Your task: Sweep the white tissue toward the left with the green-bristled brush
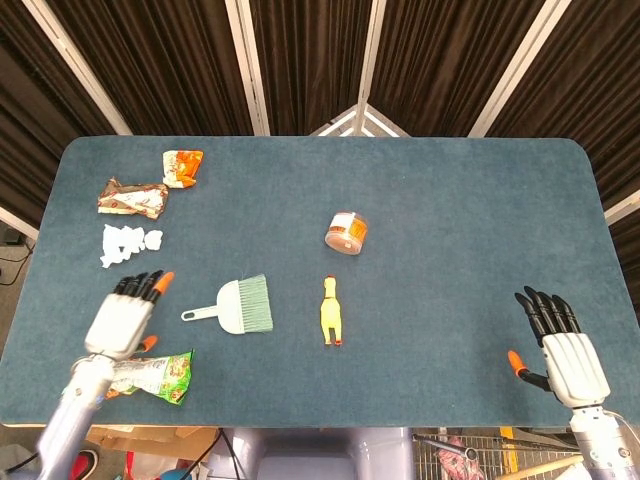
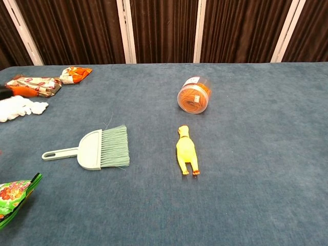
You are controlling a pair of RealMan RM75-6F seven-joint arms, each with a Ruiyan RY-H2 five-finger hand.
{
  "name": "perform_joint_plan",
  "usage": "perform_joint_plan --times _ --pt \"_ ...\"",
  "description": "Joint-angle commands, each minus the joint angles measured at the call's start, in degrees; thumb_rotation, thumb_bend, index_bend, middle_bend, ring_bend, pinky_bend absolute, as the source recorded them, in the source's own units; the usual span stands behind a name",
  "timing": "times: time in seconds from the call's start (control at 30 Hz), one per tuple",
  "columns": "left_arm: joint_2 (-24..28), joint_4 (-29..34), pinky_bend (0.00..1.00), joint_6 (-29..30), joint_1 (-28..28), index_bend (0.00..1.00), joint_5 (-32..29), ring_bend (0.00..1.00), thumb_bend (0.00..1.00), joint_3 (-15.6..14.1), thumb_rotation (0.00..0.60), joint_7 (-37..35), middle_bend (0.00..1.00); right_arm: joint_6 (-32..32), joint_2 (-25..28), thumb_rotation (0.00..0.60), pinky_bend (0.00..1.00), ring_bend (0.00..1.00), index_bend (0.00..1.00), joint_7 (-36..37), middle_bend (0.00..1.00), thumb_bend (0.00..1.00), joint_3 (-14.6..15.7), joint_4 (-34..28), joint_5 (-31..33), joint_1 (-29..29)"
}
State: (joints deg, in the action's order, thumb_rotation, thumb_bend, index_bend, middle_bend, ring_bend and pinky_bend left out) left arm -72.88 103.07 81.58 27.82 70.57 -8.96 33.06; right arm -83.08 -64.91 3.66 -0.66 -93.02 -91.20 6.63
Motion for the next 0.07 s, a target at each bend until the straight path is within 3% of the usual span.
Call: perform_joint_plan --times 0.03,0.07 --pt "4.6 -4.9 0.0 11.5 -9.6 0.0 11.7 0.0 0.08 -5.7 0.6 -11.7 0.0 0.1 -0.3 0.6 0.0 0.0 0.0 -1.0 0.0 0.34 -0.1 0.2 0.2 0.1" --pt "5.0 -6.3 0.0 13.1 -11.1 0.0 12.9 0.0 0.08 -6.2 0.6 -13.5 0.0 -0.1 -0.4 0.6 0.0 0.0 0.0 -1.3 0.0 0.34 -0.2 0.2 0.1 0.0"
